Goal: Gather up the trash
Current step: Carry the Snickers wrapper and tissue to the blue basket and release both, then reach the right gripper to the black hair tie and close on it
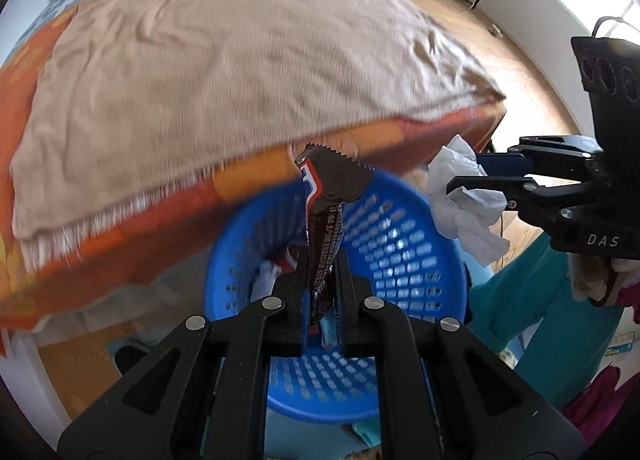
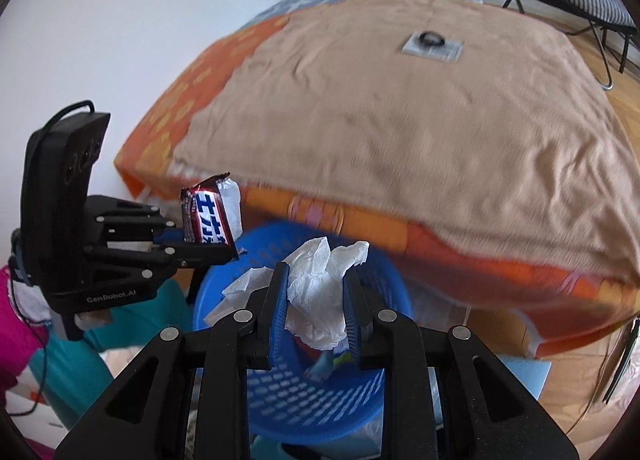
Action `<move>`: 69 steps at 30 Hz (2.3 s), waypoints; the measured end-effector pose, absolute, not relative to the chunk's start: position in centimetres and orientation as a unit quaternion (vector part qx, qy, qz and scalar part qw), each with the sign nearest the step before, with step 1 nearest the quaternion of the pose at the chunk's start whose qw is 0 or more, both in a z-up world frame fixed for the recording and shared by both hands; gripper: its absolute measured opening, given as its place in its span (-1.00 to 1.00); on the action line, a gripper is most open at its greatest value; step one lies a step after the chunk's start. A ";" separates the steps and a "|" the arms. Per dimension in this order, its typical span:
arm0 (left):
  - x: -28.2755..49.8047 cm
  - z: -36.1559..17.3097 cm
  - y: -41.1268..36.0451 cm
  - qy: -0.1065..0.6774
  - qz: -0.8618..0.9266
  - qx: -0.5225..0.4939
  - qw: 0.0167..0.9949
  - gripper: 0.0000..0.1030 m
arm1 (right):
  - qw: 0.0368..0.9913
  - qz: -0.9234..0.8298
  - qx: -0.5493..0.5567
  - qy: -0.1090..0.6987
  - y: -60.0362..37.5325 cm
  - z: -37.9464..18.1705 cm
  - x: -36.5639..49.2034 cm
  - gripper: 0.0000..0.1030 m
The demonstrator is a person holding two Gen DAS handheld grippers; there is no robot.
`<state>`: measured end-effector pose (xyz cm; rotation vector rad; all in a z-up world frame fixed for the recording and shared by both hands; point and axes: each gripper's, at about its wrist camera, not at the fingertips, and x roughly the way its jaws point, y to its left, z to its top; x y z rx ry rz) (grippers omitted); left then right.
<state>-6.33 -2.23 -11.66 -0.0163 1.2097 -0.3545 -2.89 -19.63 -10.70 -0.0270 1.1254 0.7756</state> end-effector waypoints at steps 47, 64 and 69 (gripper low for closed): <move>-9.0 -15.6 -2.9 0.598 -0.147 -0.016 0.788 0.04 | 0.756 0.321 -0.041 0.569 -18.8 -14.5 -4.6 -0.01; -3.3 -11.0 -2.3 0.556 -0.126 -0.003 0.821 0.04 | 0.821 0.282 0.006 0.497 -20.9 -9.6 2.4 0.31; 0.1 -9.4 -2.0 0.542 -0.125 -0.004 0.831 0.04 | 0.852 0.268 0.018 0.449 -21.7 -7.4 6.7 0.31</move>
